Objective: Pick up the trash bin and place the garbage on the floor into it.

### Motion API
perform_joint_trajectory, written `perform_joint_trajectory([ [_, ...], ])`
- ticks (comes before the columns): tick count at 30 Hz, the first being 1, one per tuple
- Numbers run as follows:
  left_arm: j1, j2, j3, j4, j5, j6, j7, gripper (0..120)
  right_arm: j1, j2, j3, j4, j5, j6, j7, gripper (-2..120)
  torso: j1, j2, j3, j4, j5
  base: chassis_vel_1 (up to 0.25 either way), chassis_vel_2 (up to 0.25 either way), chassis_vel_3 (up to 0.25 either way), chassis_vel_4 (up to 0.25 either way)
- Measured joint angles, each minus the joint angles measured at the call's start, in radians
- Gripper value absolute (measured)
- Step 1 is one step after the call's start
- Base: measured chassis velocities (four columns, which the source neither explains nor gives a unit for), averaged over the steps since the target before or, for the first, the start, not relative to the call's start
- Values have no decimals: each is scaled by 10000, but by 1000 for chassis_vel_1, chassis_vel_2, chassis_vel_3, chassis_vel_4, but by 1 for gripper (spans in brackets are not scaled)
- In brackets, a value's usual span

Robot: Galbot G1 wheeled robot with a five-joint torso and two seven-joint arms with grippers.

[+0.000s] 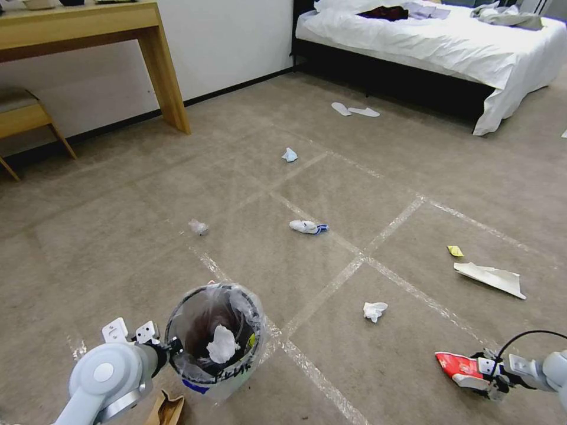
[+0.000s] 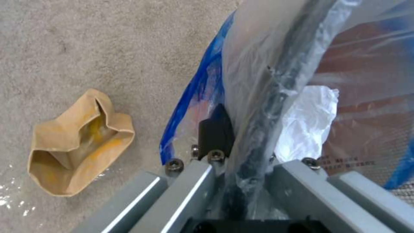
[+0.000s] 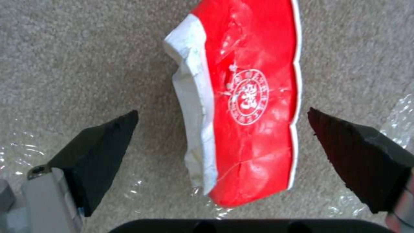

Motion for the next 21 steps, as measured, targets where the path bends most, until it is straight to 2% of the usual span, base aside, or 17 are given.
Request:
perform_joint_trajectory([
  [7,-65,69,7,89,-37,-3,35,0,100,156,-243,-275,-32,-206,366,100,0,0,0,0,1,0,0,0,0],
  [11,-85,105,7,104,-57,-9,67,0,195,187,-327,-382,22,-312,414,96,0,0,0,0,1,0,0,0,0],
  [13,-94,97,17,117,-57,-17,91,0,251,213,-383,-462,126,-444,439,85,0,0,0,0,1,0,0,0,0],
  [17,-104,76,30,117,-50,-31,100,0,255,252,-387,-491,240,-495,495,77,0,0,0,-1,1,0,0,0,0],
  [18,-106,73,34,112,-50,-36,109,0,240,275,-383,-491,329,-509,526,68,0,0,0,1,1,0,0,0,0],
  [19,-106,73,34,112,-50,-36,109,0,240,275,-383,-491,329,-509,526,68,0,0,0,1,1,0,0,0,0],
  [21,-112,101,34,73,-48,-55,110,0,162,326,-342,-456,389,-510,529,57,0,0,0,0,1,0,0,0,0],
])
